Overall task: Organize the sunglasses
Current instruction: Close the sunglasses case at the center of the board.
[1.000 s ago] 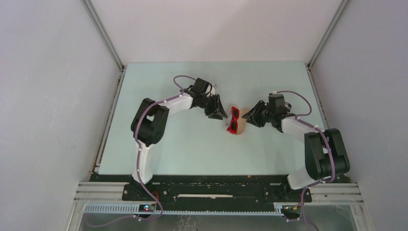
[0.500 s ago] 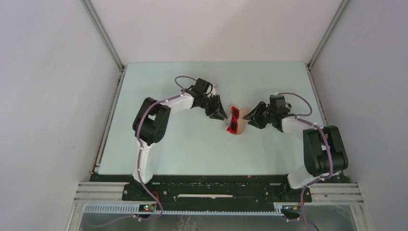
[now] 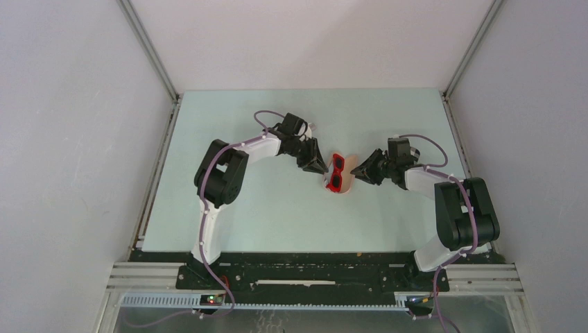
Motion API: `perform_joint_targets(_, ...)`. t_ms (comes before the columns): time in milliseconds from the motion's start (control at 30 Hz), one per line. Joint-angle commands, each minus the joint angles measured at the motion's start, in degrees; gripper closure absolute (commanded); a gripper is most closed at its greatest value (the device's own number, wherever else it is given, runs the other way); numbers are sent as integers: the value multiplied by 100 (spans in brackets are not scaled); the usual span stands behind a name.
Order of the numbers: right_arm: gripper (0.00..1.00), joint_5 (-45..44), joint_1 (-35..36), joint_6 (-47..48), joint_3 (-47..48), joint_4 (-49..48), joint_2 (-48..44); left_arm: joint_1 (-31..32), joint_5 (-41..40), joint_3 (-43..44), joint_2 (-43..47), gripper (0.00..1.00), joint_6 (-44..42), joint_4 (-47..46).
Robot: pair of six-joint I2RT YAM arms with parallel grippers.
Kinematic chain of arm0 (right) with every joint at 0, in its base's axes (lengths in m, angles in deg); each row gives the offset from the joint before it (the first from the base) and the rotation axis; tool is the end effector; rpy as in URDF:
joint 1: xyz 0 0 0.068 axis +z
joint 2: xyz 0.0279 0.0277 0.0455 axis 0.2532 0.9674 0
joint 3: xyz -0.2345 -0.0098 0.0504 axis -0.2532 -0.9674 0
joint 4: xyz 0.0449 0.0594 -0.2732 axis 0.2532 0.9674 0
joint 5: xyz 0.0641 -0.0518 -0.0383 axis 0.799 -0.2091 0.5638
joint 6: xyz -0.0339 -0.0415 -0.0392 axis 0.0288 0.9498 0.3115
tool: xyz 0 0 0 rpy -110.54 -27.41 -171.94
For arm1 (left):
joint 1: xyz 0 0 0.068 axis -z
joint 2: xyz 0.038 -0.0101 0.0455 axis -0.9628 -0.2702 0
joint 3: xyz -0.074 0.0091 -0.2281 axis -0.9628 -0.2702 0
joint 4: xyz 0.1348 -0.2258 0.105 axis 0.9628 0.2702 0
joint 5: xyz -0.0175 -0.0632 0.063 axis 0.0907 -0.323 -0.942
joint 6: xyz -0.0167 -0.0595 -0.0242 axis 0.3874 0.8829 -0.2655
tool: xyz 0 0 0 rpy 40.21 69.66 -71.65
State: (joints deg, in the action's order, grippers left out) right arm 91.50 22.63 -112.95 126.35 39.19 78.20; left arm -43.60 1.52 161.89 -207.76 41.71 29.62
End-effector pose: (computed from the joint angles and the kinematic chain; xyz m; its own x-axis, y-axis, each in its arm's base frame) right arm 0.3235 0.0665 0.0933 -0.7811 0.5735 -0.2469 0.2629 0.6608 0.7030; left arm 0.3854 -0.2678 0.0979 -0.9963 0.0064 -0.0860 0.0699 0.6434 -0.7623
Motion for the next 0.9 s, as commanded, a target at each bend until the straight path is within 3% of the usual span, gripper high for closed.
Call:
perform_joint_targets(0, 74, 104, -1, -85, -7, -250, 12, 46, 145, 366, -82, 72, -11, -10)
perform_joint_targets(233, 80, 36, 115, -123, 4, -249, -21, 113, 197, 426, -148, 74, -10, -10)
perform_joint_targets(567, 83, -919, 569, 160, 572, 846, 12, 179, 209, 494, -171, 79, 3, -10)
perform_joint_targets(733, 85, -1196, 636, 250, 693, 1191, 18, 187, 228, 457, -102, 65, -69, -3)
perform_joint_targets(867, 85, -1279, 669, 313, 696, 1280, -7, 189, 201, 425, -49, 62, -98, 18)
